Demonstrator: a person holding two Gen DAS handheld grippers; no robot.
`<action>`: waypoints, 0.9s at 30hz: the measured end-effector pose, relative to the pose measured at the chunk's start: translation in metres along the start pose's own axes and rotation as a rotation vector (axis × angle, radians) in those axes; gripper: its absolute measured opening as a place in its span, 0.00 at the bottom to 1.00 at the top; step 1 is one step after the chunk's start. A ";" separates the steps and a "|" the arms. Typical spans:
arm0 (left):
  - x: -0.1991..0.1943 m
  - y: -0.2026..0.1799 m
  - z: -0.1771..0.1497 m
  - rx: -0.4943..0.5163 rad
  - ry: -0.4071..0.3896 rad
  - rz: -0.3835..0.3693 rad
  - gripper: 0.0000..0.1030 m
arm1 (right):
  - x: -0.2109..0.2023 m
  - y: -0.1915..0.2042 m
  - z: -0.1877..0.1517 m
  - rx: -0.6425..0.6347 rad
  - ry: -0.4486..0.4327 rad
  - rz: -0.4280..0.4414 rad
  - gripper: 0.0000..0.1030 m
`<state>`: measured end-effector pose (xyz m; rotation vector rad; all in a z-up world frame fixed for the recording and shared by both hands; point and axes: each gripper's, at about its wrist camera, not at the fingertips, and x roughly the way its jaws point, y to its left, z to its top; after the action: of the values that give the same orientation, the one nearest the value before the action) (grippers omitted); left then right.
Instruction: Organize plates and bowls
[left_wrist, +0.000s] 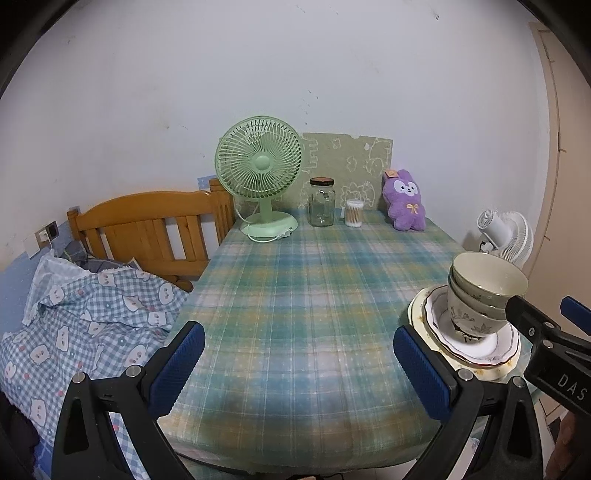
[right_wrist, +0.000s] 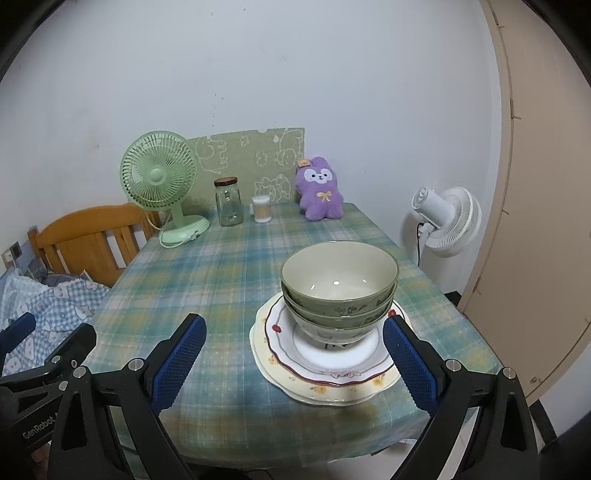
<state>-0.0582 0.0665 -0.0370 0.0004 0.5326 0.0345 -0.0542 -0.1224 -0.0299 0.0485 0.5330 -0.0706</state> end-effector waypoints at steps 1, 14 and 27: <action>-0.001 0.000 0.000 -0.001 0.000 0.002 1.00 | 0.000 0.000 0.000 0.001 0.000 0.003 0.95; -0.001 0.005 0.007 -0.018 -0.006 0.017 1.00 | 0.003 0.004 0.008 -0.013 0.000 0.019 0.95; 0.002 0.008 0.008 -0.020 0.002 0.003 1.00 | 0.010 0.007 0.010 -0.016 0.014 0.017 0.95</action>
<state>-0.0529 0.0747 -0.0310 -0.0188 0.5341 0.0428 -0.0405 -0.1163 -0.0264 0.0377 0.5474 -0.0496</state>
